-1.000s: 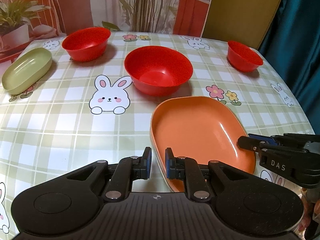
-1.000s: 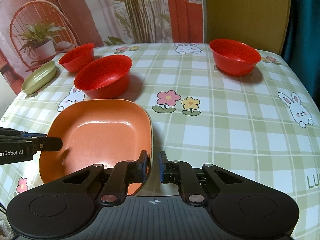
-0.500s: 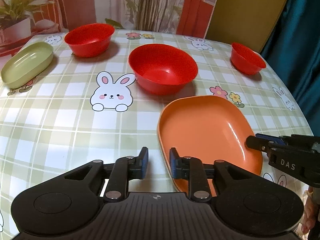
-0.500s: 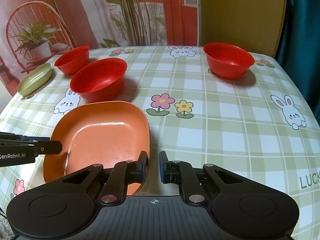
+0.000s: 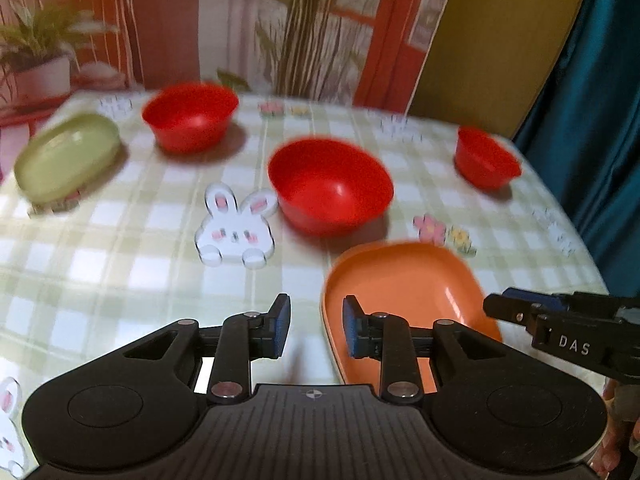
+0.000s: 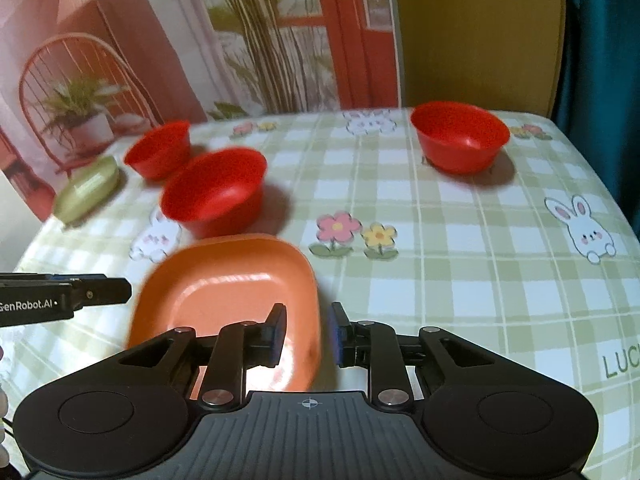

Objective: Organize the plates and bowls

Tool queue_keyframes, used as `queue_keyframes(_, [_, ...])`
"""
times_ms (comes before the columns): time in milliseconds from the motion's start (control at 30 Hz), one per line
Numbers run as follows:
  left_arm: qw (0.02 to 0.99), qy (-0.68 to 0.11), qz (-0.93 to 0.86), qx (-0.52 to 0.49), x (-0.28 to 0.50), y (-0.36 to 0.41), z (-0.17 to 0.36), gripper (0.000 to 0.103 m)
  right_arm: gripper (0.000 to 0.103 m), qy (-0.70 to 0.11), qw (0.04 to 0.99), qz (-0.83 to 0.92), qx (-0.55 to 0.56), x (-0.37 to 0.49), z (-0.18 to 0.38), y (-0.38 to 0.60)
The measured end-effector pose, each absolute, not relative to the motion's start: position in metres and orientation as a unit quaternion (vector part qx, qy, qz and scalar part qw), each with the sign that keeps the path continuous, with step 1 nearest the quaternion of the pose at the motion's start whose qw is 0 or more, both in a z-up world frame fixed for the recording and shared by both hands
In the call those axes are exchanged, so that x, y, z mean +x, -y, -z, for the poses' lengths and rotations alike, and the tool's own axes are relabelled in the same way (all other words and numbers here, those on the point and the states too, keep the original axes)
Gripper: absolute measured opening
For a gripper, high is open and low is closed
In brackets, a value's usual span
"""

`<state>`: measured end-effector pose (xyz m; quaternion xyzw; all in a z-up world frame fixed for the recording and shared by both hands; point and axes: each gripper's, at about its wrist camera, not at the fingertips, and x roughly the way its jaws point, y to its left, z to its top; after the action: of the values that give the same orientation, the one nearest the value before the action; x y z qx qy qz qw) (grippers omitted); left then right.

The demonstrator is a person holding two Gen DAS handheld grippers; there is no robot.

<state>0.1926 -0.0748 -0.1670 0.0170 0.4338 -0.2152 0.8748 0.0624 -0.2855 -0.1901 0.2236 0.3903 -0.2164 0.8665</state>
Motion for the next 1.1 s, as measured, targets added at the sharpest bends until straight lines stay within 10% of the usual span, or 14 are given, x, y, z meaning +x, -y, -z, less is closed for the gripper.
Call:
queue_keyframes(700, [0.946, -0.304, 0.108, 0.034, 0.253, -0.07, 0.037, 0.03, 0.024, -0.315, 0.922, 0.135, 0.183, 0.189, 0.101, 0.233])
queue_keyframes(1100, [0.954, -0.296, 0.034, 0.028, 0.333, -0.157, 0.052, 0.03, 0.024, -0.334, 0.919, 0.1, 0.184, 0.307, 0.129, 0.192])
